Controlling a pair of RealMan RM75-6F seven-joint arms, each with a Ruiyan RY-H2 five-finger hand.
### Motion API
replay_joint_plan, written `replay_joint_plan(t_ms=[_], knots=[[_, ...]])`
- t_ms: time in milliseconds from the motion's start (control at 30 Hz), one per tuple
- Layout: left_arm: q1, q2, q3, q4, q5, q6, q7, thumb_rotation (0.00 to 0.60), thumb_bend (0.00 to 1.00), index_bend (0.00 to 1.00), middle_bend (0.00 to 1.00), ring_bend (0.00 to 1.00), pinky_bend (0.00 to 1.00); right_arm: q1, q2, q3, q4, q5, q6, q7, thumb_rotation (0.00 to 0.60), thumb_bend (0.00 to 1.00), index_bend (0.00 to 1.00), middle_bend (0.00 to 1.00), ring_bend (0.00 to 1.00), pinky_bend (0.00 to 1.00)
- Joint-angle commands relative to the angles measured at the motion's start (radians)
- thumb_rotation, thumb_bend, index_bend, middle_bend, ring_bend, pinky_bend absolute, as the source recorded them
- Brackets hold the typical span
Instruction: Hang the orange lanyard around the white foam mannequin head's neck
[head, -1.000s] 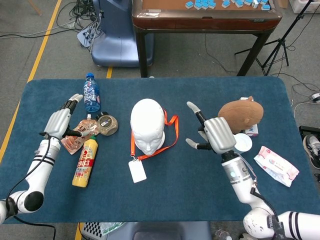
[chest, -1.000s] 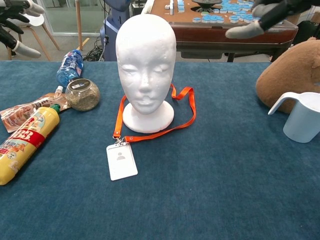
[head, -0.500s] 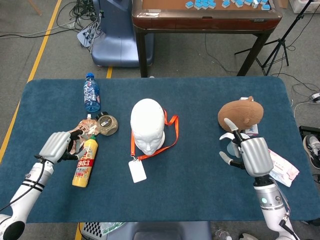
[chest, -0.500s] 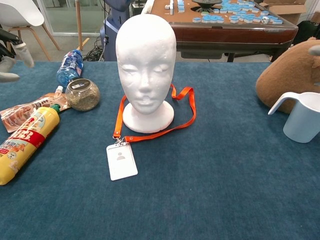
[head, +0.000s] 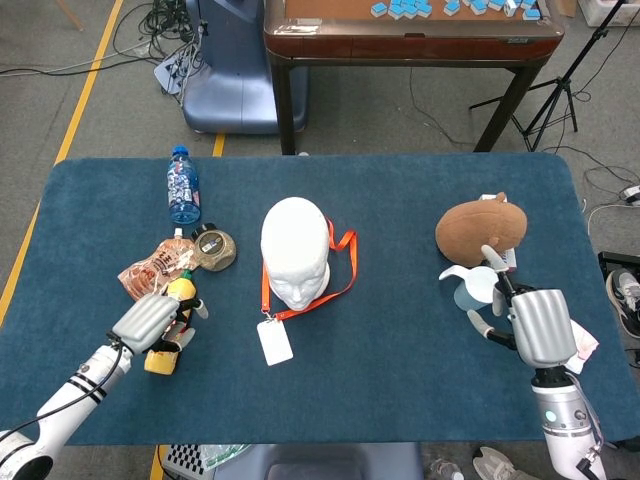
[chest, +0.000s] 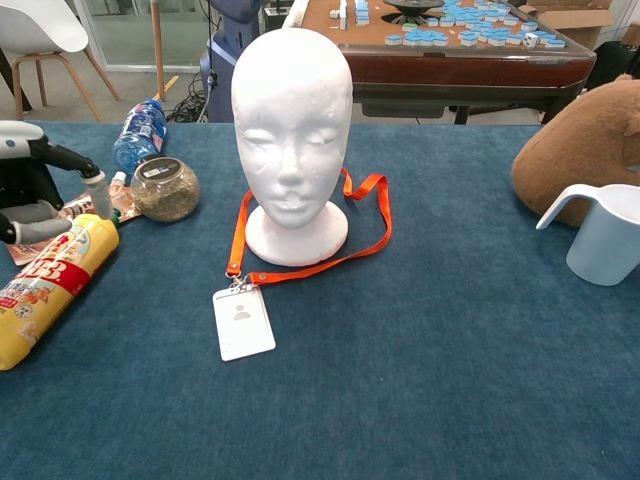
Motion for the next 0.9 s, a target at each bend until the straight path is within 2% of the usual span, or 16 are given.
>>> replay_joint_plan(t_ms=[33,333,467,667,900], knots=[[-0.02,-0.021,0.007,0.014,0.011,-0.023,0.017,0.6,0.47,0.34,0.92,0.93,0.97,-0.009,0.01,-0.005,-0.001,0.007,-0.015,-0.011,0.6,0.21,0.12,0.7,0.76,0.96],[-0.062,-0.124,0.01,0.057,0.002,-0.059,0.103,0.6,0.49,0.28,0.94,0.95,0.98,-0.033,0.072,-0.027,-0.042,0.081,-0.103,-0.078,0.6,0.22,0.15,0.7,0.76,0.96],[-0.078,-0.179,0.009,0.086,-0.031,-0.078,0.152,0.6,0.55,0.19,0.96,0.96,0.99,-0.041,0.081,-0.024,-0.047,0.108,-0.123,-0.075,0.6,0.22,0.16,0.7,0.76,0.96],[-0.113,-0.244,0.006,0.133,-0.114,-0.121,0.27,0.6,0.58,0.15,0.94,0.95,0.99,-0.057,0.075,-0.026,-0.04,0.107,-0.13,-0.06,0.6,0.22,0.17,0.7,0.76,0.95],[-0.171,-0.294,-0.005,0.164,-0.265,-0.198,0.358,0.597,0.58,0.15,0.94,0.95,0.99,-0.073,0.069,-0.016,-0.038,0.114,-0.129,-0.052,0.6,0.22,0.17,0.7,0.76,0.95]])
